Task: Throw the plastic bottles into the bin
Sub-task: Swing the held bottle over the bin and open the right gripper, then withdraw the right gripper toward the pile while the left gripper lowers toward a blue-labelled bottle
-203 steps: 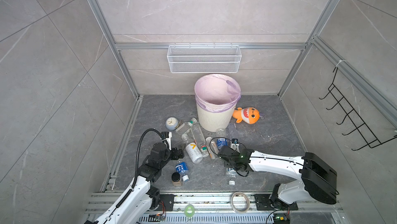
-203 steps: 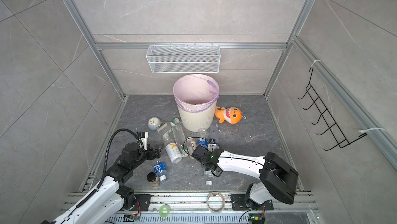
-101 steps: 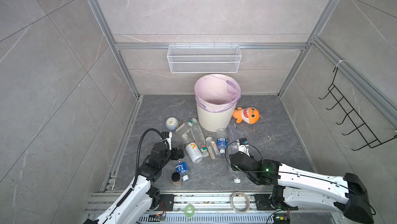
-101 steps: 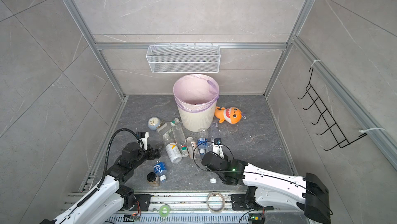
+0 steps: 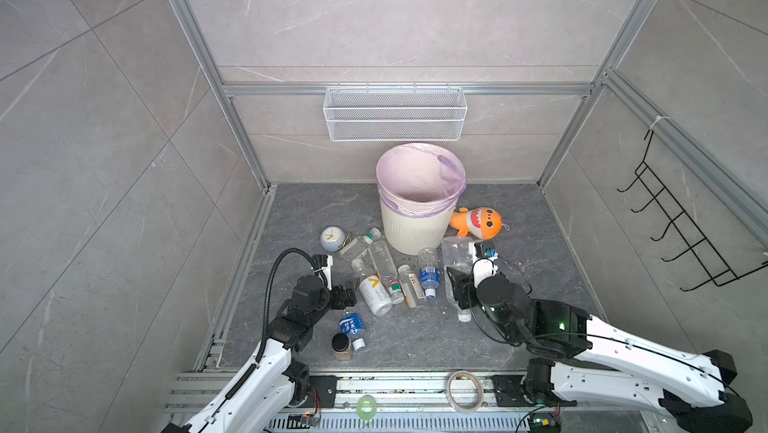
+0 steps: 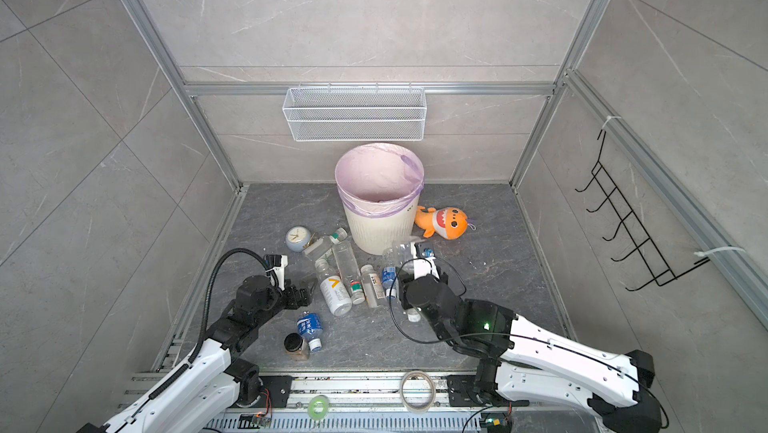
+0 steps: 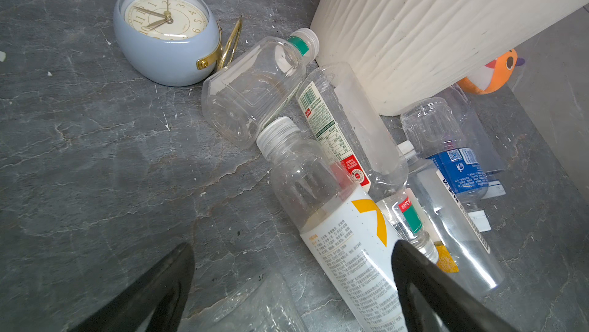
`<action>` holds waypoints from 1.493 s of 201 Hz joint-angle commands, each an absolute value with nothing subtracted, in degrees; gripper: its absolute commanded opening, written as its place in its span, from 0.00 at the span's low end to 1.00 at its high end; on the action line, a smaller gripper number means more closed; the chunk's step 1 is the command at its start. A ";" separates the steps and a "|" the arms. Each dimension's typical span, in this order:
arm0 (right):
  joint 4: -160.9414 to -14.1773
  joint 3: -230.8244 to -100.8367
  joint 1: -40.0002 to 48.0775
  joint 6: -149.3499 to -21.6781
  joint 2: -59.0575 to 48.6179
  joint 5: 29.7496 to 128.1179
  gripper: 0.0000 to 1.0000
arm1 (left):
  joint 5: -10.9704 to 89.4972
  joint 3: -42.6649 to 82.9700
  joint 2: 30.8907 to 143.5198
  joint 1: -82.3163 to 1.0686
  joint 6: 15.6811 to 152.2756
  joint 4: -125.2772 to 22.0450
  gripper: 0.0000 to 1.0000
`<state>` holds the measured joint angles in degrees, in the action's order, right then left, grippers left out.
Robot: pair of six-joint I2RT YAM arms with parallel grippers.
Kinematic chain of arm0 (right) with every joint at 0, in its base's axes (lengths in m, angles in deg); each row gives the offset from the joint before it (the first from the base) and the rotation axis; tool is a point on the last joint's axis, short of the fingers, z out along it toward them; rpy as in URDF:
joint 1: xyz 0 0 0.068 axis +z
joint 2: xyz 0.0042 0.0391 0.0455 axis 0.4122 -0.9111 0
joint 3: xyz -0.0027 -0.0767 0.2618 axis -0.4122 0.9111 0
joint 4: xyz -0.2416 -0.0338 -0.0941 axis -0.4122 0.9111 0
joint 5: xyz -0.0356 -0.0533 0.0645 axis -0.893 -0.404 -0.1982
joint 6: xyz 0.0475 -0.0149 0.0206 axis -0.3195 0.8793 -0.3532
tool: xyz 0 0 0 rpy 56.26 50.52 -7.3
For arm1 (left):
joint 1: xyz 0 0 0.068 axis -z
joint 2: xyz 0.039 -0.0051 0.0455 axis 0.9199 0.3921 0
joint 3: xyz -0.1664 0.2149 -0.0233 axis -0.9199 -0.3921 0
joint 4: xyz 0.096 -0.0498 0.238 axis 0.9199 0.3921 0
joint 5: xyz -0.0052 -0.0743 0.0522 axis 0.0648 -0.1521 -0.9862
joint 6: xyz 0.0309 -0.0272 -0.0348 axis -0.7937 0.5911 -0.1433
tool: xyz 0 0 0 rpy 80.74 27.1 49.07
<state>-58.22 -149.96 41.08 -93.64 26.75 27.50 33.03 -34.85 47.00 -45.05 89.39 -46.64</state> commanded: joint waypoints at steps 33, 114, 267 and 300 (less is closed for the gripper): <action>-52.92 -194.82 25.05 -81.73 -2.60 38.46 0.41 | 32.98 -34.77 45.79 -44.89 88.22 -48.54 0.98; -17.61 -261.26 16.01 -85.99 -37.23 41.67 0.99 | 32.88 -35.41 43.63 -44.98 88.29 -47.88 0.99; -50.05 -171.23 15.96 -89.99 10.90 47.29 0.99 | 33.09 -32.49 48.32 -44.94 90.12 -45.77 1.00; -49.81 -161.84 15.91 -91.66 13.89 49.21 0.99 | 31.55 -30.01 48.08 -44.83 94.78 -38.94 1.00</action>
<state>-49.30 -166.71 15.86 -89.25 11.43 47.38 32.92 -33.91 48.94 -45.02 91.08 -43.60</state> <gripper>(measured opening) 0.990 0.997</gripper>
